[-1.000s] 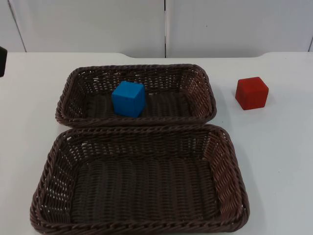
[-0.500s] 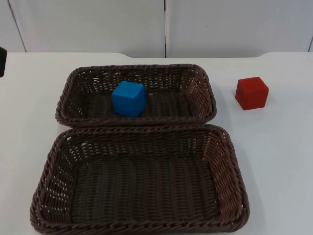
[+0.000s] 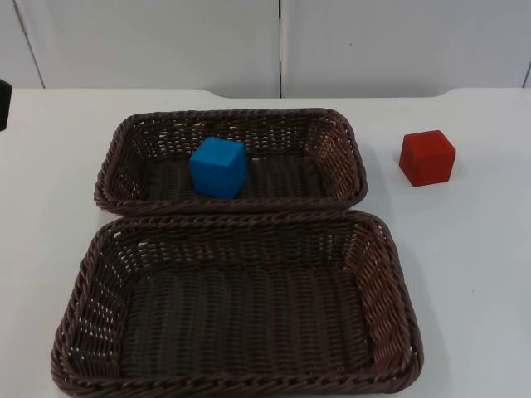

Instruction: Pick up one cube with the left hand and place it into the upper basket. Pick up one cube with the right hand and place it into the lower basket.

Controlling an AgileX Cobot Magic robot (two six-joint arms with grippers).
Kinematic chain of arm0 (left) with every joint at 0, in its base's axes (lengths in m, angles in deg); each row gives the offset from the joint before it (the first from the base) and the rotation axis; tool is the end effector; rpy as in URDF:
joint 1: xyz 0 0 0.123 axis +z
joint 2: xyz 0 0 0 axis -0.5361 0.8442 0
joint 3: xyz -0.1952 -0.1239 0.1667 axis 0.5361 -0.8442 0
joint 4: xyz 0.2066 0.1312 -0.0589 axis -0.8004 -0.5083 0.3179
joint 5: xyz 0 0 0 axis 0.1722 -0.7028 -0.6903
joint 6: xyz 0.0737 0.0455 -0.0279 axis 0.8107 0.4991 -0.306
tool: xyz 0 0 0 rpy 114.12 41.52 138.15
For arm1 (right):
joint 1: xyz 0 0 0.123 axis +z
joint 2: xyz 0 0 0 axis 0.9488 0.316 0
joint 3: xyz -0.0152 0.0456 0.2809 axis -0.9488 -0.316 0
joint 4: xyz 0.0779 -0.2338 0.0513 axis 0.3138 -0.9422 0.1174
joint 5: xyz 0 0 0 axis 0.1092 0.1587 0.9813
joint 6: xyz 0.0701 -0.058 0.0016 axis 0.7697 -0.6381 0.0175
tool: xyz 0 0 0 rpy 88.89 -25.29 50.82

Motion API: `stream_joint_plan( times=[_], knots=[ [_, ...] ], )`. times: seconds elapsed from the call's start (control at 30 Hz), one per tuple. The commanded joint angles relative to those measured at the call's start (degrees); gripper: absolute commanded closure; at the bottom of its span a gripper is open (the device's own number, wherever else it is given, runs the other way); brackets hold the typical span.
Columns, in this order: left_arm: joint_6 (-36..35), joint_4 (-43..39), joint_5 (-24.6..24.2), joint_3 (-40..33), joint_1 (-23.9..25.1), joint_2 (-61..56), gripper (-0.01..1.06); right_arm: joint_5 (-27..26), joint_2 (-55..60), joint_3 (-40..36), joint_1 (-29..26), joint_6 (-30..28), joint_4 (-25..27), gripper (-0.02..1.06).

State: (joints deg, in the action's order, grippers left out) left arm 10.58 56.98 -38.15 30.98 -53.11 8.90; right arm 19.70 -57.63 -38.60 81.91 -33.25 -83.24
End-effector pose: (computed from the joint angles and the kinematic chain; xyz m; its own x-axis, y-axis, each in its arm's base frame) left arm 0.1107 -0.0522 0.3113 -0.4974 0.2206 -0.8390 0.4510 0.8919 -0.0329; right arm 0.0347 0.0037 0.3213 -0.4399 -0.0479 -0.8967 -0.1400 0.9900 0.0158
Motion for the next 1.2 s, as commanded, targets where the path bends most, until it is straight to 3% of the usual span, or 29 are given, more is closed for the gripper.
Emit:
stream_joint_plan(
  times=[0.0, 0.23, 0.63, 0.93, 1.17],
  knots=[
    [-0.3, -0.3, 0.3, -0.3, 0.2, -0.3, 0.0, -3.4, 4.4, 1.4, 0.3, 0.4, 0.9, -0.01],
    [-0.3, -0.2, 0.2, -0.3, 0.2, -0.3, 0.0, -8.9, 23.8, 9.5, 0.3, 0.4, 1.1, -0.01],
    [-0.3, -0.4, -0.2, -0.3, 0.2, -0.3, 0.0, -8.3, 54.3, 28.6, 0.3, -1.2, 2.4, -0.01],
    [-0.3, -0.4, -0.4, -0.3, 0.2, -0.3, 0.0, -7.9, 67.7, 38.0, 0.3, -3.1, 2.9, -0.01],
    [-0.3, -0.4, -0.4, -0.3, 0.2, -0.3, 0.0, -8.9, 78.6, 45.0, 4.0, -4.1, 2.4, -0.01]
  ],
)
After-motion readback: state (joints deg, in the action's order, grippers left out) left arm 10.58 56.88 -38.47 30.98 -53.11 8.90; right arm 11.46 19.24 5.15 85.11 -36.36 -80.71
